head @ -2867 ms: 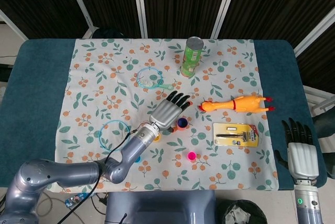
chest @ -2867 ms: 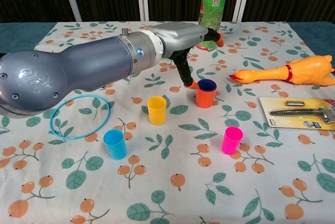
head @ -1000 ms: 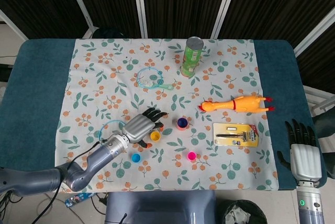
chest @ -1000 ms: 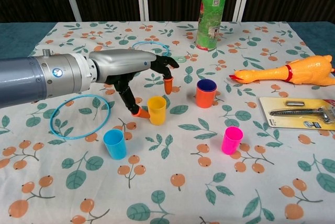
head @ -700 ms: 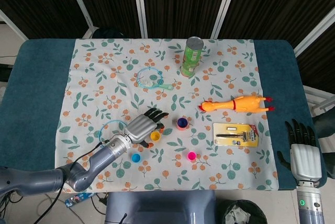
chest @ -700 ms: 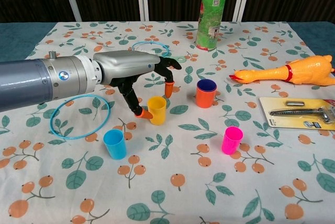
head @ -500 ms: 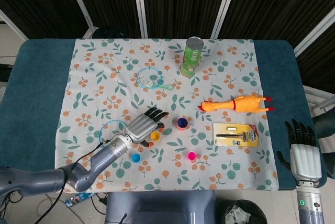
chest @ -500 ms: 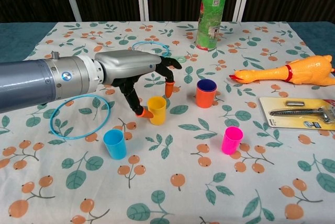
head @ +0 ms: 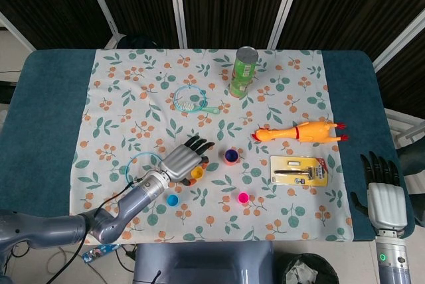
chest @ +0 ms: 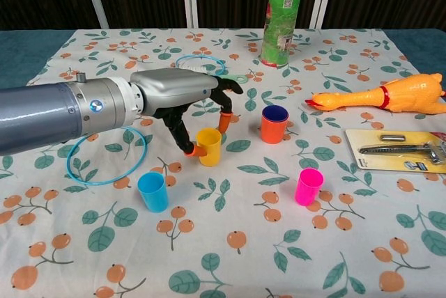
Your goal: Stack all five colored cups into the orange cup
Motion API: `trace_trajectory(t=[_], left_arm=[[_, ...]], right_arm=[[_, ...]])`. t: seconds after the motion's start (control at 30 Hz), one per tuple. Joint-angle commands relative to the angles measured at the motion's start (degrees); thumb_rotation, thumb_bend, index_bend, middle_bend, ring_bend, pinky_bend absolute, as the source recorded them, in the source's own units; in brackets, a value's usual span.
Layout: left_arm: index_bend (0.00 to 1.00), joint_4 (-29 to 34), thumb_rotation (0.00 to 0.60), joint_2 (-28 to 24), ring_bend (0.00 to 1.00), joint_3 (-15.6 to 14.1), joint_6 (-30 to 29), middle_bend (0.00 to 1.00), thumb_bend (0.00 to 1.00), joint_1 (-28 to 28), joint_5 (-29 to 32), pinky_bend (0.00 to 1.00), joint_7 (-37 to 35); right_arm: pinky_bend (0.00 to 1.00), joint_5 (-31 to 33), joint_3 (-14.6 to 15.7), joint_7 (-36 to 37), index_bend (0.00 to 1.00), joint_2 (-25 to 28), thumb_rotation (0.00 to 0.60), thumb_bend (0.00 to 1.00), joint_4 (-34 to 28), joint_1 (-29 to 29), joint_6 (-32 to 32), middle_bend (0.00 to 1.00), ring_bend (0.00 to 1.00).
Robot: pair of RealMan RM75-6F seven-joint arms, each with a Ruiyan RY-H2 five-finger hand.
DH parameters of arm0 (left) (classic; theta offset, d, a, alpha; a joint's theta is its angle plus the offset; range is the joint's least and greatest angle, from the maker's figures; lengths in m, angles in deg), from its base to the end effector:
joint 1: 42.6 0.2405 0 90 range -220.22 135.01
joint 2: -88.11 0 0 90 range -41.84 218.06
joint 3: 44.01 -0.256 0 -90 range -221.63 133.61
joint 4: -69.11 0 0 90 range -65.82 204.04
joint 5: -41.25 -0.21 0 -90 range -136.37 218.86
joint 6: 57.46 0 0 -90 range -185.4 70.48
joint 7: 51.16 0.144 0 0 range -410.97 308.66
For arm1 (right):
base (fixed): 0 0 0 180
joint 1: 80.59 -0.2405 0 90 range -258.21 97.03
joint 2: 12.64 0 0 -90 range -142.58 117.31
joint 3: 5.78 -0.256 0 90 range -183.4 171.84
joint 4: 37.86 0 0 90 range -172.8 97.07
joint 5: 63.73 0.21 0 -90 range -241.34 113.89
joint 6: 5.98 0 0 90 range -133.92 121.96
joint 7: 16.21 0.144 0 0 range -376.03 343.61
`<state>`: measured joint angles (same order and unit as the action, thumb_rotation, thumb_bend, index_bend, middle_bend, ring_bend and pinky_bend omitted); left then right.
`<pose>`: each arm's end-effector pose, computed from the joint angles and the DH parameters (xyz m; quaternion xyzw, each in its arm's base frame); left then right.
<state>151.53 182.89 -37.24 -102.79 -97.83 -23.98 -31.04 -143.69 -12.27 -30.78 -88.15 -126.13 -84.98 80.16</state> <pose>-0.0740 0.3312 -0.0766 -0.8416 -0.3087 -0.3402 0.2840 -0.3153 -0.1900 0.1174 0.5674 -0.3635 0.3458 0.6530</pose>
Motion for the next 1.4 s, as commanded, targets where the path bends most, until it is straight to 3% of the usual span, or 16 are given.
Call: trace_trajectory(t=[0.03, 0.47, 0.7, 1.03, 1.4], left_arm=[[0.49, -0.01, 0.6, 0.17, 0.0, 0.01, -0.09, 0.06, 0.23, -0.02, 0.11, 0.0, 0.16], [0.52, 0.88, 0.6, -0.93, 0.0, 0.68, -1.19, 0.07, 0.26, 0.3, 0.94, 0.0, 0.88], [0.52, 1.17, 0.6, 0.24, 0.0, 3.92, -3.59, 0.07, 0.26, -0.66, -1.01, 0.0, -1.08], [0.52, -4.02, 0.6, 7.15, 0.0, 10.11, -6.78, 0.07, 0.26, -4.83, -1.01, 0.0, -1.14], [0.53, -11.54, 0.6, 13.04, 0.0, 11.23, -6.84, 0.08, 0.26, -7.18, -1.5, 0.0, -3.57]], right_arm=[[0.06, 0.03, -0.01, 0.07, 0.0, 0.05, 0.6, 0.38, -0.08, 0.02, -0.01, 0.0, 0.0], [0.06, -0.04, 0.11, 0.17, 0.0, 0.12, 0.6, 0.38, -0.21, 0.07, -0.07, 0.0, 0.0], [0.06, 0.03, 0.14, -0.09, 0.0, 0.12, 0.6, 0.38, -0.38, 0.11, -0.07, 0.0, 0.0], [0.06, 0.22, 0.02, 0.15, 0.0, 0.24, 0.6, 0.38, -0.37, 0.17, -0.05, 0.0, 0.0], [0.06, 0.53, -0.27, 0.78, 0.0, 0.63, 0.6, 0.38, -0.44, 0.27, 0.04, 0.0, 0.0]])
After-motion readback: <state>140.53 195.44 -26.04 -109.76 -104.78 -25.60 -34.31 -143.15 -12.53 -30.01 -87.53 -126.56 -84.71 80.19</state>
